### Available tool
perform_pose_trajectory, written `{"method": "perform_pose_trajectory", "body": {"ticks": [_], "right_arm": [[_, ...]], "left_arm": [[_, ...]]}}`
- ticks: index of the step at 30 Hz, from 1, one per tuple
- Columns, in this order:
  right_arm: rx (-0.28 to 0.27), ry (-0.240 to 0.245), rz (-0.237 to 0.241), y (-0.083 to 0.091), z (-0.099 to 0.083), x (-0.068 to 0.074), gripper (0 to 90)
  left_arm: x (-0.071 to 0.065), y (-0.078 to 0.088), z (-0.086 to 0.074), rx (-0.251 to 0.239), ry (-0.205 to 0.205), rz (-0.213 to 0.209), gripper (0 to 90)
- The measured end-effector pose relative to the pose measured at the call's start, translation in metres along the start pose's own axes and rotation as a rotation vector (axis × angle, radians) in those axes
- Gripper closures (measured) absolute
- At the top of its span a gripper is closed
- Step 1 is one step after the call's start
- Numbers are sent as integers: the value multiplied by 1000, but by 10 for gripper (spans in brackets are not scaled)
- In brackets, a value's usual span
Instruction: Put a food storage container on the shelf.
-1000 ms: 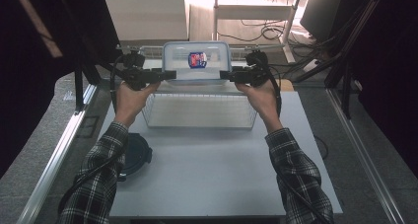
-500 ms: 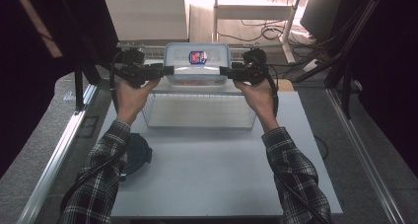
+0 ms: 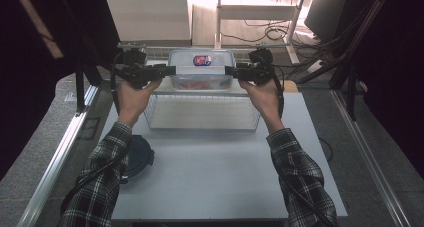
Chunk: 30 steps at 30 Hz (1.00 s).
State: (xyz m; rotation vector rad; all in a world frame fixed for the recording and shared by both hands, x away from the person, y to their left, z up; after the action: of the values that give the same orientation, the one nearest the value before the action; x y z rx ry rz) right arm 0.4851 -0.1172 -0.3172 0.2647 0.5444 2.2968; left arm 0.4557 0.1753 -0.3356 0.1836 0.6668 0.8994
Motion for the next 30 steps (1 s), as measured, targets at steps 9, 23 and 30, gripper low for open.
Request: {"method": "perform_pose_trajectory", "body": {"ticks": [9,23,30], "right_arm": [[4,-9,6,3,-1,4,491],[-48,43,79,20,-13,15,244],[-52,111,93,33,-32,33,100]], "left_arm": [[2,0,0,-8,0,-12,502],[-24,17,-32,18,-122,-76,273],[-27,28,-68,35,-139,-109,165]]}}
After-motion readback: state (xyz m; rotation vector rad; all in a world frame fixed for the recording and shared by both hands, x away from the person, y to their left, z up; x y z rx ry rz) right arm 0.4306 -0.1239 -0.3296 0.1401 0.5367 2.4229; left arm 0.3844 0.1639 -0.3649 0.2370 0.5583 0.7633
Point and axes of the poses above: each handheld gripper's, and its own axes: y roughly backward along the jaws, z roughly out of its top, x roughly to its left, the point moved 4 cm from there along -y, roughly forward along the jaws, and after that the axes turned 9 degrees about y, right-handed, at the moved point
